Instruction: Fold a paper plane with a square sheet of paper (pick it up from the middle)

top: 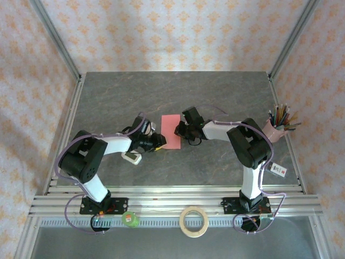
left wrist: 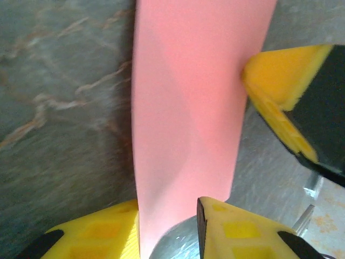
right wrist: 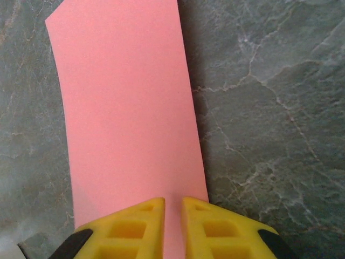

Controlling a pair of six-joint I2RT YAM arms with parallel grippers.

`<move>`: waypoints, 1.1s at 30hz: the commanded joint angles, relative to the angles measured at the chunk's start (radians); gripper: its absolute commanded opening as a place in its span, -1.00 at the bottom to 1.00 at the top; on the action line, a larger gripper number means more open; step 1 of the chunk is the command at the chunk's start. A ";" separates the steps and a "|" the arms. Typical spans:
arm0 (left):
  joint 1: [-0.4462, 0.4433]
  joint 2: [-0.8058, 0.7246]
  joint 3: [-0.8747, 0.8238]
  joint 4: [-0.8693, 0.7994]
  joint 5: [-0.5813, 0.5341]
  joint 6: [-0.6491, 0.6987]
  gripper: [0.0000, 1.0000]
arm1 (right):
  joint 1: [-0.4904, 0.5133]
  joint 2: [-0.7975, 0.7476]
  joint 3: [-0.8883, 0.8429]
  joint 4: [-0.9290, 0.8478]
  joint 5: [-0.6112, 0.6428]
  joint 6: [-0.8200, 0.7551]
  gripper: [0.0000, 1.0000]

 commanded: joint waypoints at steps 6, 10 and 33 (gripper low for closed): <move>0.066 0.083 0.103 0.062 0.075 0.010 -0.38 | -0.007 0.031 -0.040 -0.048 0.036 0.007 -0.65; 0.076 0.109 0.127 0.050 0.082 0.021 -0.42 | -0.009 0.026 -0.042 -0.050 0.038 0.004 -0.65; 0.108 0.057 0.079 0.064 0.069 -0.031 -1.00 | -0.046 -0.192 -0.134 0.235 0.020 -0.199 0.22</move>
